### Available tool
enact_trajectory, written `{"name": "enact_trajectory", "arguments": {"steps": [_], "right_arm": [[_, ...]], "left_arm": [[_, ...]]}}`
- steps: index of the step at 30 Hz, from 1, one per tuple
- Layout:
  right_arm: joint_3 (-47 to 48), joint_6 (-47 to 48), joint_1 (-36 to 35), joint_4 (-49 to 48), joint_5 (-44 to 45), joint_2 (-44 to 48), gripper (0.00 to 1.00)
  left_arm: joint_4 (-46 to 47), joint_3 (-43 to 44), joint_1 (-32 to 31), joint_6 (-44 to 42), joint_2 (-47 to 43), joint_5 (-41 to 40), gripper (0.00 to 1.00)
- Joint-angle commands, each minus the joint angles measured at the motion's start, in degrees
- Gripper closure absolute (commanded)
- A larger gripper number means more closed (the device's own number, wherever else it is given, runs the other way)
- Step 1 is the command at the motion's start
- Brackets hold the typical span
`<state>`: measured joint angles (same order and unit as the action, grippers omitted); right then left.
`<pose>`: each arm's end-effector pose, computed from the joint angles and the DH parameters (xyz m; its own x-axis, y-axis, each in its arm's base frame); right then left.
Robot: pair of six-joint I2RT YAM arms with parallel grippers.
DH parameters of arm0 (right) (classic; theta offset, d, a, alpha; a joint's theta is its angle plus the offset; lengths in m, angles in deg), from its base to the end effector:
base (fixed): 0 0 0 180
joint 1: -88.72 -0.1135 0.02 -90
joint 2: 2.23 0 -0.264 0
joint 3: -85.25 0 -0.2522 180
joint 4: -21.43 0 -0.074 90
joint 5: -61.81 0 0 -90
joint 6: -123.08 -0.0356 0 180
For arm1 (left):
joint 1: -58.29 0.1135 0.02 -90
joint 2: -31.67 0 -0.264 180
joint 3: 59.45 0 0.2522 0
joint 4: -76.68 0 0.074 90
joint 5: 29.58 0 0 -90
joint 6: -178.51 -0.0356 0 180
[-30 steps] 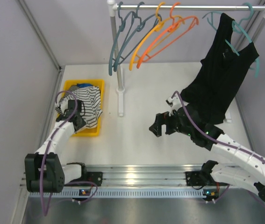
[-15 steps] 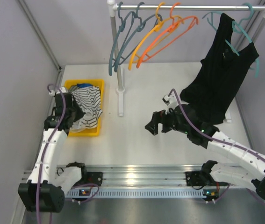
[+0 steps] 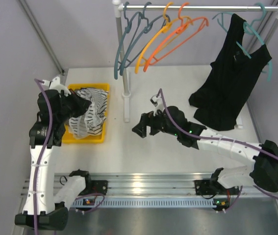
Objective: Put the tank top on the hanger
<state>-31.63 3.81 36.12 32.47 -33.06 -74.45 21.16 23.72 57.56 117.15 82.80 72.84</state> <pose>0.1745 0.2332 0.2873 -0.5931 0.0263 -0.8047 -0.6305 0.6064 0.4845 0.1678 -0.0098 0.4095 -0.4502 -0.4624 -0.7639 -0.0069 0.8573 -0.5148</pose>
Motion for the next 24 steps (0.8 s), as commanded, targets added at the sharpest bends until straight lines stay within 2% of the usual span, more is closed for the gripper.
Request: {"name": "enact_trajectory", "arguments": {"steps": [1,5,10,17,24], "right_arm": [[5.74,-2.88,-4.00,-10.01,4.51,-5.27,0.17],[9.69,-4.48,-8.04,-13.18,9.07,-9.07,0.21],[13.91,1.40,-14.72,-14.33,15.67,-10.65,0.21],[19.35,3.43,-17.80,-16.79,16.90,-14.16,0.28],[27.88,5.55,-18.33,-17.58,16.38,-23.21,0.32]], "left_arm": [[-0.25,5.29,0.29,0.97,-0.34,5.50,1.00],[-0.52,8.20,0.20,1.15,0.28,7.09,1.00],[-1.05,8.12,0.29,1.68,0.02,8.40,1.00],[0.71,4.25,0.21,3.61,-2.35,9.81,1.00],[1.24,2.93,0.20,4.05,-3.23,10.60,1.00]]}}
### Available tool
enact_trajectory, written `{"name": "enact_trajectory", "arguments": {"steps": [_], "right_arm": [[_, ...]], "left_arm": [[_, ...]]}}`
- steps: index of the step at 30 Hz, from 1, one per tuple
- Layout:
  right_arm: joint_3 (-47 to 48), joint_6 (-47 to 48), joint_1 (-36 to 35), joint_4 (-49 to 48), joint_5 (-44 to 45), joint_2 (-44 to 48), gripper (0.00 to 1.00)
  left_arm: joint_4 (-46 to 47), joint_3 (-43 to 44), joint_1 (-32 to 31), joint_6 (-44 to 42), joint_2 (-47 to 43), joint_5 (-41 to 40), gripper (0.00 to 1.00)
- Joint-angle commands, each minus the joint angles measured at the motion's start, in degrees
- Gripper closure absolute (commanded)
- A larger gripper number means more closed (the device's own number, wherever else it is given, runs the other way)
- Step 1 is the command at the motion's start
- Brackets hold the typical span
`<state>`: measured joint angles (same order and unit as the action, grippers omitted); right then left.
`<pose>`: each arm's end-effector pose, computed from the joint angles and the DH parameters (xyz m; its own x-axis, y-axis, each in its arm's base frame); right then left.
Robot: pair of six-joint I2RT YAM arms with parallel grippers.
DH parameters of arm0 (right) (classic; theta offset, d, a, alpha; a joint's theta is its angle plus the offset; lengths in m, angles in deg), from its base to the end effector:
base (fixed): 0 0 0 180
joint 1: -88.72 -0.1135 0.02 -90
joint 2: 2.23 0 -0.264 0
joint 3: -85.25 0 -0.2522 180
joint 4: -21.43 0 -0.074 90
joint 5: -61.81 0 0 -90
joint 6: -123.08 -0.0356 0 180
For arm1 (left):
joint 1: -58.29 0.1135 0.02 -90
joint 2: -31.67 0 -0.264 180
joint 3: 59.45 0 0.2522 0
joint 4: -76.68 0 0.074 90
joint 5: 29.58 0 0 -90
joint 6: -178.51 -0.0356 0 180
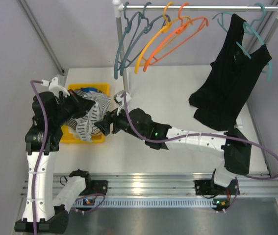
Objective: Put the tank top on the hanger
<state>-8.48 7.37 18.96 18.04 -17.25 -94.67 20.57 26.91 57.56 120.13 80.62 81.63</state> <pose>0.1415 0.3643 0.3449 -0.3863 0.1835 -0.9039 -0.7636 0.4860 0.4250 0.1483 -0.0148 0.4314 -0.4589 -0.4830 -0.7458 0.1338 0.7922 -0.5954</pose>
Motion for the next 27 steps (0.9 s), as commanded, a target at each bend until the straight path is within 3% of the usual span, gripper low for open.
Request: {"name": "enact_trajectory", "arguments": {"steps": [1,6,9,12,13,17,20,21,24,27], "right_arm": [[5.70,2.25,-1.17,-2.89,0.66,-3.88,0.33],[12.83,2.77,-1.17,-0.26,0.22,-8.54,0.41],[13.36,2.69,-1.17,-0.17,0.48,-8.89,0.55],[12.57,2.60,-1.17,1.23,1.71,-8.11,0.84],[11.44,2.51,-1.17,1.67,2.15,-7.58,1.00],[6.34,2.60,-1.17,1.67,4.08,-2.49,1.00],[2.82,2.95,-1.08,3.26,7.60,2.78,1.00],[2.03,3.13,-0.82,4.13,8.74,5.41,1.00],[1.32,3.30,0.23,8.68,10.85,9.55,1.00],[2.81,3.74,1.55,12.30,11.47,11.75,1.00]], "left_arm": [[1.83,-0.44,0.20,1.08,-1.14,1.90,1.00],[1.83,-1.49,0.21,1.08,-1.75,1.99,1.00],[2.18,-2.46,0.20,1.08,-2.28,1.90,1.00],[3.15,-3.60,0.21,1.43,-2.54,2.34,1.00],[3.50,-3.78,0.29,1.43,-2.72,2.26,1.00],[4.81,-5.44,0.29,1.78,-2.46,2.16,0.99],[6.57,-6.93,0.21,2.83,-2.28,2.69,0.82],[7.10,-7.29,0.20,2.84,-2.28,2.69,0.70],[9.03,-8.61,0.21,3.54,-2.19,3.22,0.55],[10.35,-9.93,0.20,4.15,-2.19,3.83,0.48]]}}
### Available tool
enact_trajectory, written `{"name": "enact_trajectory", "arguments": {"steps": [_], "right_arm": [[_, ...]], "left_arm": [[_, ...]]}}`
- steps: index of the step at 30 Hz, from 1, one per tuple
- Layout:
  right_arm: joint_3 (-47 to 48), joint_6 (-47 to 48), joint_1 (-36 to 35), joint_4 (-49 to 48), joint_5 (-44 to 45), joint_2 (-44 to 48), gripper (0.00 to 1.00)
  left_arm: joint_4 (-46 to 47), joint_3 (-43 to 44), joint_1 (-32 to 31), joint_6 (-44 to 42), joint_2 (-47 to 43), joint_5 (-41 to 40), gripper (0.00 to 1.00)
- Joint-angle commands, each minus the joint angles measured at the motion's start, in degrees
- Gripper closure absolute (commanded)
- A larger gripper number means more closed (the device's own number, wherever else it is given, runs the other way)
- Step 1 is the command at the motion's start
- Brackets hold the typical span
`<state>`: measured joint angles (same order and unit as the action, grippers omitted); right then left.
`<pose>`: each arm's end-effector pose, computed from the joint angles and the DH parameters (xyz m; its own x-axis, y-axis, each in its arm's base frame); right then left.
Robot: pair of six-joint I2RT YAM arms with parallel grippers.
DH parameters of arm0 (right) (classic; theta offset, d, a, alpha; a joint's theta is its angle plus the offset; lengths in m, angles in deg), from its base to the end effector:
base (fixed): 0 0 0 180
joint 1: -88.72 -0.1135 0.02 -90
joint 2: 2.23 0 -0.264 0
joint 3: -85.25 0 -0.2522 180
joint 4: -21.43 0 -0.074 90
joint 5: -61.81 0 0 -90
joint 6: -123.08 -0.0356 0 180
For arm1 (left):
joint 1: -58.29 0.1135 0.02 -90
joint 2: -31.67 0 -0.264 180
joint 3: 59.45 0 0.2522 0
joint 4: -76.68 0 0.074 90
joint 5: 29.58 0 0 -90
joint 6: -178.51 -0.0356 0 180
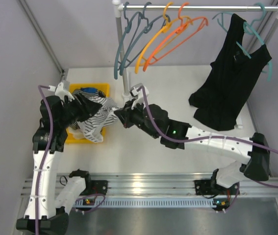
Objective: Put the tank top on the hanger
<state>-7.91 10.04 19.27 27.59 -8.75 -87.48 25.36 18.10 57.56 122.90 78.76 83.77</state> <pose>0.1366 0.3306 0.3750 -0.3257 0.1825 -0.9277 -0.6944 0.6197 0.3657 0.1571 -0.0161 0.3967 -0.5096 -0.5121 -0.6914 0.1142 0.7562 -0.6443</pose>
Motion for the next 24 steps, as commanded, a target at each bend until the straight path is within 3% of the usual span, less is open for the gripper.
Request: {"name": "enact_trajectory", "arguments": {"steps": [1,10,13,16,21,24], "right_arm": [[3.29,1.16,1.68,5.20,2.88,4.83,1.00],[3.91,2.48,5.20,10.93,3.14,7.91,1.00],[4.44,3.27,5.99,12.87,3.49,8.17,1.00],[4.79,4.24,6.52,13.48,4.37,8.44,1.00],[6.02,4.59,7.40,14.89,4.29,7.91,1.00],[6.20,4.59,7.66,15.59,4.20,7.91,1.00]], "left_arm": [[5.66,-1.47,0.29,1.38,-0.59,1.78,0.48],[8.90,-16.74,-0.06,6.38,-7.36,1.51,0.55],[11.71,-21.93,-3.30,8.05,-9.47,0.65,0.55],[13.21,-25.19,-12.69,9.90,-11.05,-5.22,0.53],[14.97,-28.54,-31.66,14.56,-12.11,-24.71,0.49],[15.76,-30.39,-37.82,16.93,-11.50,-30.54,0.47]]}}
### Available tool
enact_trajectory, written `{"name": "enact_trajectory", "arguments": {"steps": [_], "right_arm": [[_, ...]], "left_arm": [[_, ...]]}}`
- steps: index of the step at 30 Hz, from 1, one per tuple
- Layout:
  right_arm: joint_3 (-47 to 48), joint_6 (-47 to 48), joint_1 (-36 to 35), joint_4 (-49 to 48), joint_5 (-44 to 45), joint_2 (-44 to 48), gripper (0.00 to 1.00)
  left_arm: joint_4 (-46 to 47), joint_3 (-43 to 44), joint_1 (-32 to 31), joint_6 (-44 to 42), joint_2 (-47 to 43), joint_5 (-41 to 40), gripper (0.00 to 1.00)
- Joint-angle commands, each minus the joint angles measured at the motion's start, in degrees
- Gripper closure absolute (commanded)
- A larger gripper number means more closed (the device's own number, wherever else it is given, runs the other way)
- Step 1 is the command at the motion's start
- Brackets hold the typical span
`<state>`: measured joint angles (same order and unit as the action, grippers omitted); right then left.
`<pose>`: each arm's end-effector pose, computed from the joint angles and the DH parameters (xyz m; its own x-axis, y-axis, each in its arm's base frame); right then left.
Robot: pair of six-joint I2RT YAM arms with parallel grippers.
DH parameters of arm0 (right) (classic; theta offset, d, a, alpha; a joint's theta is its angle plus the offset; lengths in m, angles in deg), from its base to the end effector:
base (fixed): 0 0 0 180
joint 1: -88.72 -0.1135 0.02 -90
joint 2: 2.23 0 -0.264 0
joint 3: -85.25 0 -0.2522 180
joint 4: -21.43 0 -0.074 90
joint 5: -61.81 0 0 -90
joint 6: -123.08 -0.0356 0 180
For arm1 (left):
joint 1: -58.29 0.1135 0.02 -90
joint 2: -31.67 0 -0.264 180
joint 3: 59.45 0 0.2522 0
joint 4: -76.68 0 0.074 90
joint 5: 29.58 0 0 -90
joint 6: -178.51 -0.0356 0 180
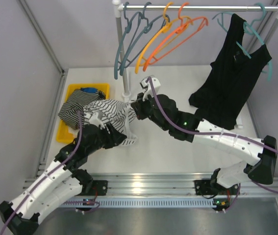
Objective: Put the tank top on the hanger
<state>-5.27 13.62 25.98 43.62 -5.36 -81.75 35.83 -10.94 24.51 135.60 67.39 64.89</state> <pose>0.1610 0.2824 0.3941 -0.3066 0.0754 -0.9489 -0.5764 0.7786 0.2481 0.1217 -0.0847 0.2720 -0.7141 -0.4008 -0.5740 0.1300 0.7297 -0.6713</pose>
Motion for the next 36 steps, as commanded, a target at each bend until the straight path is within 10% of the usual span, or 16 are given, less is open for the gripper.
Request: {"name": "enact_trajectory", "arguments": {"steps": [1,25,36], "right_arm": [[3.55,1.09,0.95,-0.17,0.90,2.36,1.00],[2.32,-0.66,1.22,4.05,-3.67,7.28,1.00],[2.06,-1.28,1.13,5.72,-4.72,9.12,1.00]], "left_arm": [[5.56,-2.39,-6.28,4.93,-0.13,-13.33,0.45],[4.51,-3.72,-30.55,29.63,16.04,-48.32,0.28],[14.60,-5.12,-31.08,22.27,16.48,-53.07,0.27]]}}
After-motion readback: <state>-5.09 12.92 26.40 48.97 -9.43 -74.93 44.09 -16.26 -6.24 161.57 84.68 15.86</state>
